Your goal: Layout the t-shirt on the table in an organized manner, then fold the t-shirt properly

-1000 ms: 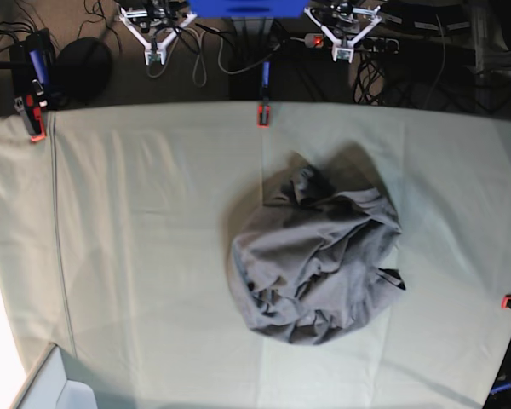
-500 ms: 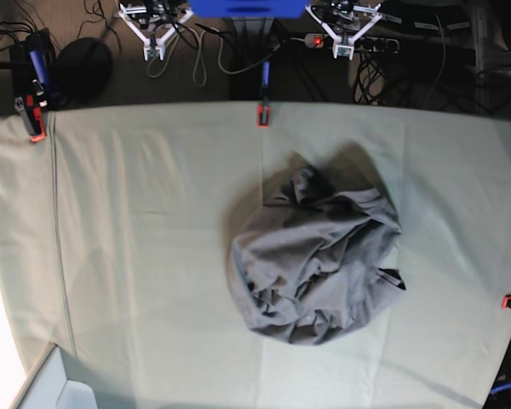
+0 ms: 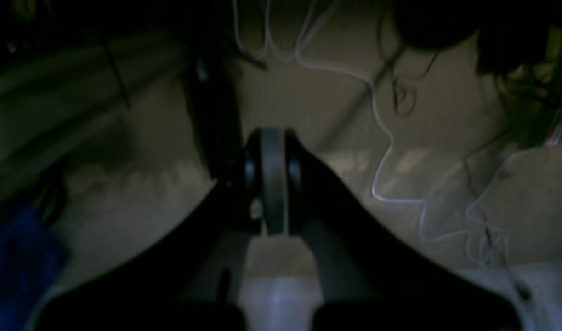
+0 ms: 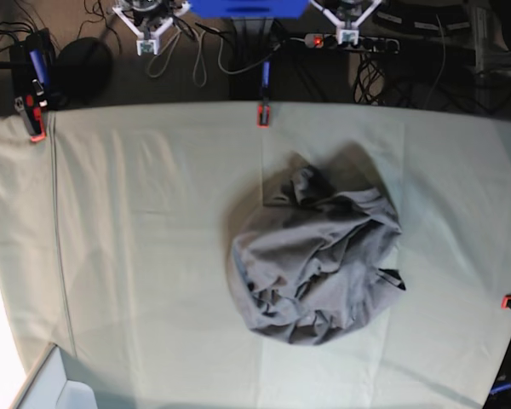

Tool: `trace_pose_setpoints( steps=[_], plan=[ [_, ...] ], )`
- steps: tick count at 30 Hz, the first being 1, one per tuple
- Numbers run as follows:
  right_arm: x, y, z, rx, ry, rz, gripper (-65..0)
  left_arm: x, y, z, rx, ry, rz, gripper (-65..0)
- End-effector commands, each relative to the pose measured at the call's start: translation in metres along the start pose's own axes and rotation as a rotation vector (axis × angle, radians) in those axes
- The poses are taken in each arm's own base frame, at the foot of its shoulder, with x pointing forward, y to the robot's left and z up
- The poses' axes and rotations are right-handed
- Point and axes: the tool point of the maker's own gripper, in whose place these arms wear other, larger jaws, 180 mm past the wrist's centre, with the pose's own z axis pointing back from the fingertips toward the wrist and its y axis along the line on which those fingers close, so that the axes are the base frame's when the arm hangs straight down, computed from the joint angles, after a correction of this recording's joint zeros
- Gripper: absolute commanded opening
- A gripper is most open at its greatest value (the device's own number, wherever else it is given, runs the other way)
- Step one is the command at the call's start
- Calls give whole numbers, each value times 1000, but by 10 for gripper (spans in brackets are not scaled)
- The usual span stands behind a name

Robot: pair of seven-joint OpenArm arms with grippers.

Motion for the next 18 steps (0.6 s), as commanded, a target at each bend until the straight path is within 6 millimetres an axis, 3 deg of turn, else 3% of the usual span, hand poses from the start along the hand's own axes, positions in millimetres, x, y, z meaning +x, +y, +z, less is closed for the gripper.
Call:
trace_pose_setpoints(
  steps=[1,4,11,14,18],
  plan=[
    [2,0,10,10,-33,4,-650,-8,17,11,25,-19,14,-650],
    [18,-3,37,5,-122,7,-650,13,21,45,-2,-151,60,-650],
    [67,-10,98,-2,-268,31,-650,117,10,147,-127,-512,89,-650],
    [93,-12,125,-7,-312,31,-650,154,2,172,-192,-613,150,-650],
    [132,-15,159,-16,-391,45,-650,206,-5,187,-266,-721,254,-623]
  ],
)
